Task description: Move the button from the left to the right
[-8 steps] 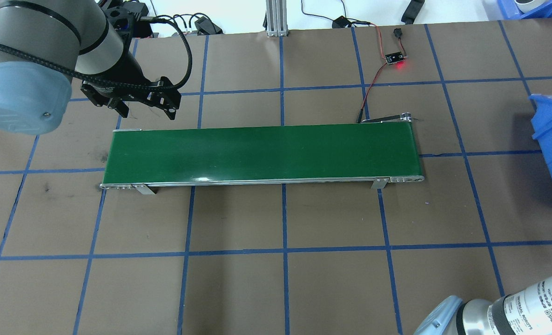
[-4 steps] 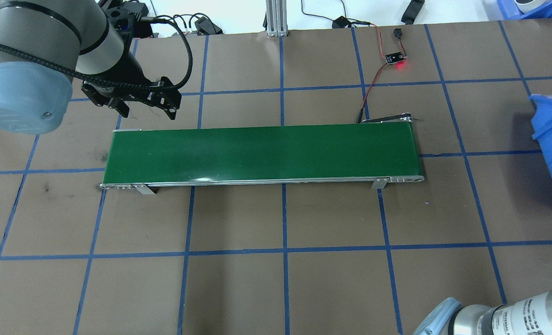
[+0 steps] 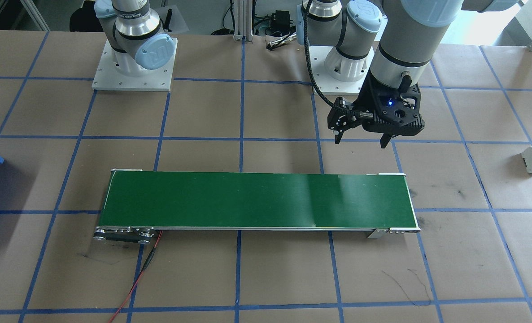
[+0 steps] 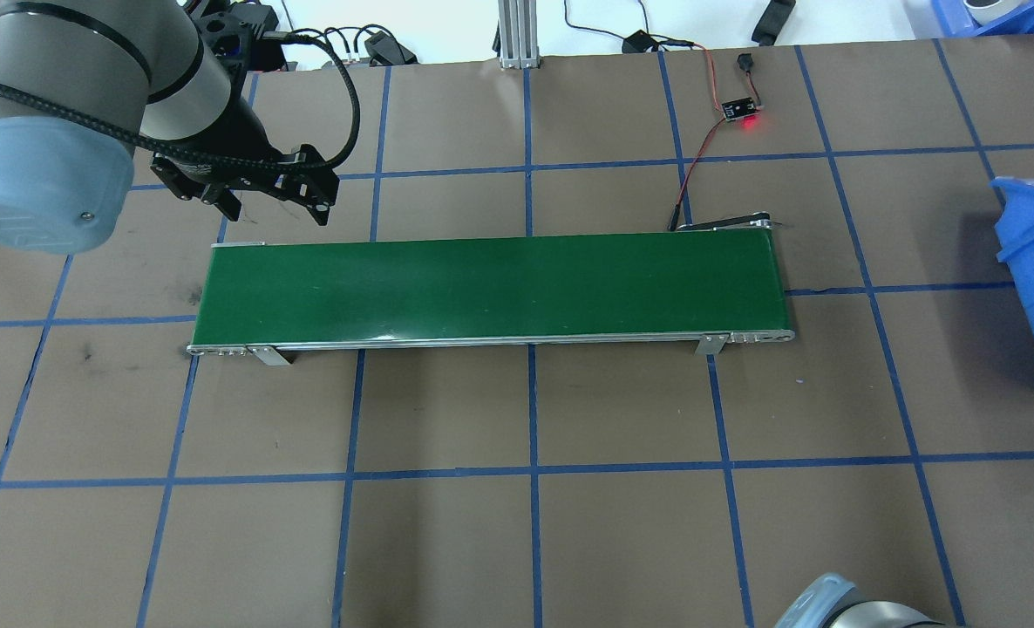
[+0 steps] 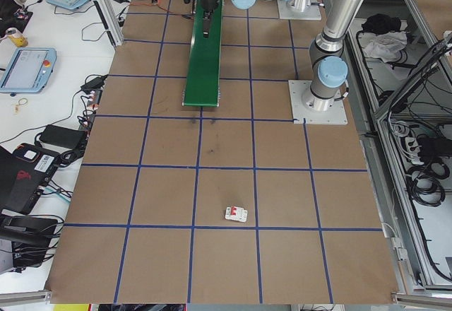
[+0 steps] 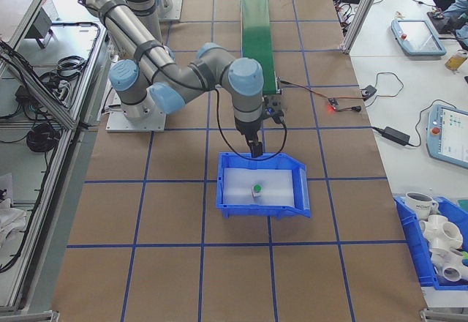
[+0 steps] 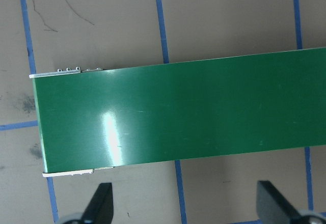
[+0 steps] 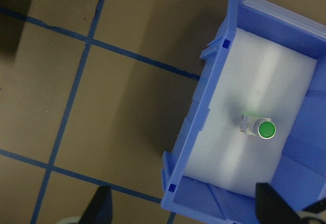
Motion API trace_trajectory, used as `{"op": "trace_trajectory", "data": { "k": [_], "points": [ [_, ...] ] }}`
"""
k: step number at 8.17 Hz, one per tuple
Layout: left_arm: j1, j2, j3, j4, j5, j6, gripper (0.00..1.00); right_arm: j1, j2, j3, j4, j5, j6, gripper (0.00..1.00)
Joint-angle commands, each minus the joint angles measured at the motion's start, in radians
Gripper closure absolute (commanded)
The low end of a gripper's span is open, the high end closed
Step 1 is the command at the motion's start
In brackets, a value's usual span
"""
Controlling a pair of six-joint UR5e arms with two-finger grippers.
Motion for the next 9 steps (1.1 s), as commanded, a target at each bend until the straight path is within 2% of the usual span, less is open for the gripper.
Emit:
{"op": "trace_trajectory", "data": {
  "k": [1, 3, 7, 9],
  "points": [
    [0.0, -0.004, 0.0, 0.001, -0.002, 0.0, 0.0, 0.153, -0.1, -0.011, 0.158, -0.015, 0.212, 0.0],
    [0.0, -0.004, 0.0, 0.001, -0.002, -0.004, 0.0, 0.292, -0.131, -0.024, 0.212, 0.0, 0.476, 0.0],
    [0.0, 0.011, -0.006, 0.006, -0.007, -0.014, 0.0, 0.62, -0.125, -0.027, 0.232, -0.035, 0.866, 0.0],
    [-0.006, 0.052, -0.008, -0.012, 0.001, -0.014, 0.0, 0.811, -0.092, -0.027, 0.219, -0.041, 1.116, 0.0]
  ]
}}
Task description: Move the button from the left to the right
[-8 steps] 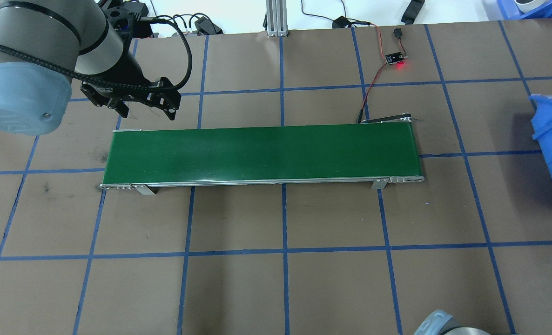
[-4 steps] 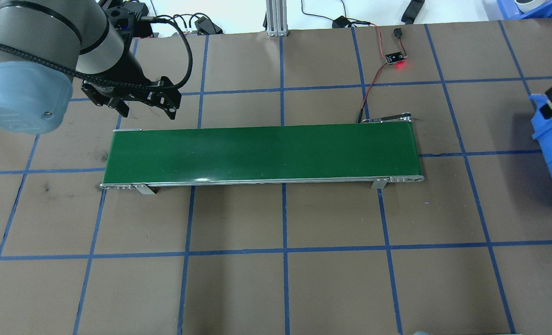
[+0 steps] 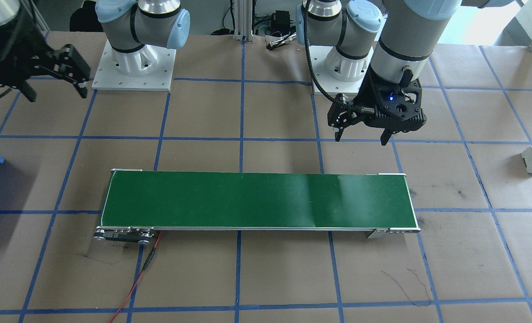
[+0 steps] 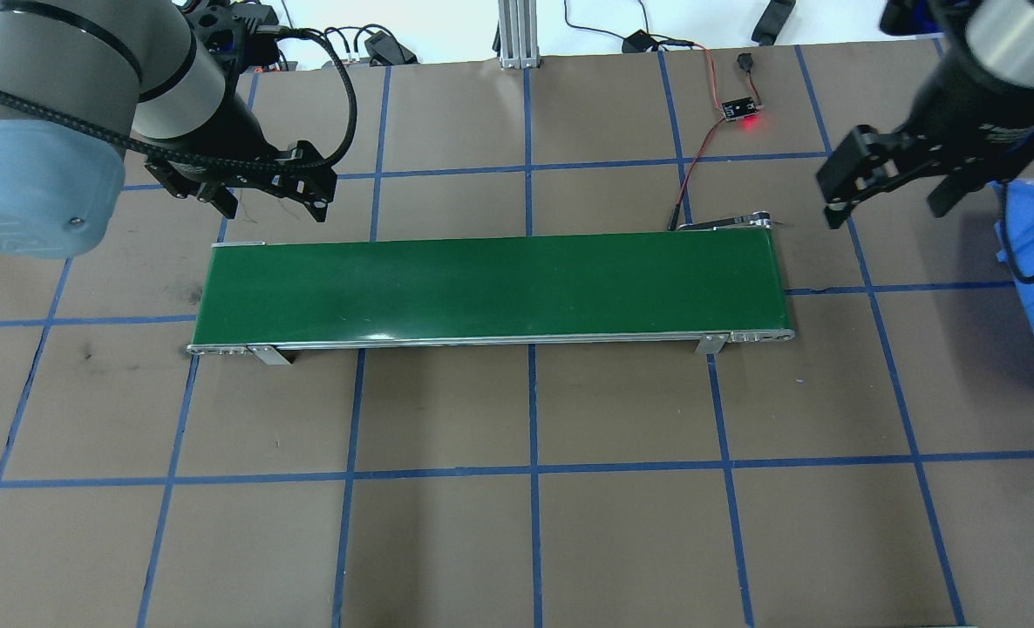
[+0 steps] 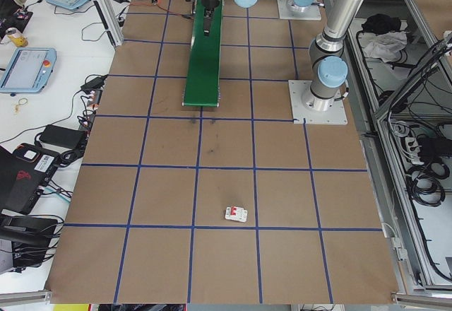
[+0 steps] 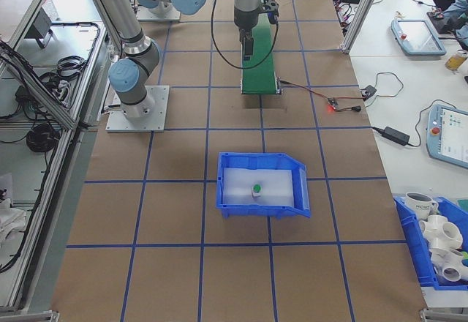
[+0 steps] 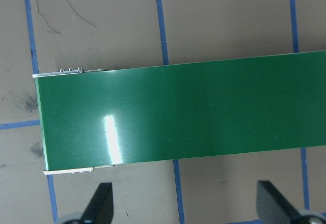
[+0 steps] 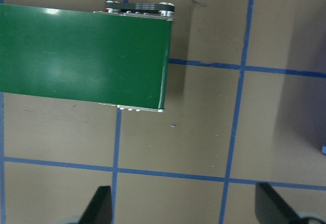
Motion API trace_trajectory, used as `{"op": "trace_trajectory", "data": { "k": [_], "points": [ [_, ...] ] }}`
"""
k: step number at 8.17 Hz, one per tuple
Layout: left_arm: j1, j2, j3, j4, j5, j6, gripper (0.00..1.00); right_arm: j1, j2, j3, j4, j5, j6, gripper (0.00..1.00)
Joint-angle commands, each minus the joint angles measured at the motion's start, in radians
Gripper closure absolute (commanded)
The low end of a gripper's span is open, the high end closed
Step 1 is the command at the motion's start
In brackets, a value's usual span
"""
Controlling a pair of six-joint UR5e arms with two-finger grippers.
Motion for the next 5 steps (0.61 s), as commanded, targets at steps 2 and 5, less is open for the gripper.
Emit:
{"op": "trace_trajectory", "data": {
  "k": [2, 5],
  "points": [
    [-0.005, 0.052, -0.007, -0.023, 0.004, 0.002, 0.0, 0.224, 0.056, -0.002, -0.038, -0.041, 0.272, 0.0],
    [-0.003, 0.043, -0.01, -0.022, 0.004, 0.004, 0.0, 0.224, 0.057, -0.004, -0.039, -0.042, 0.267, 0.0]
  ]
}}
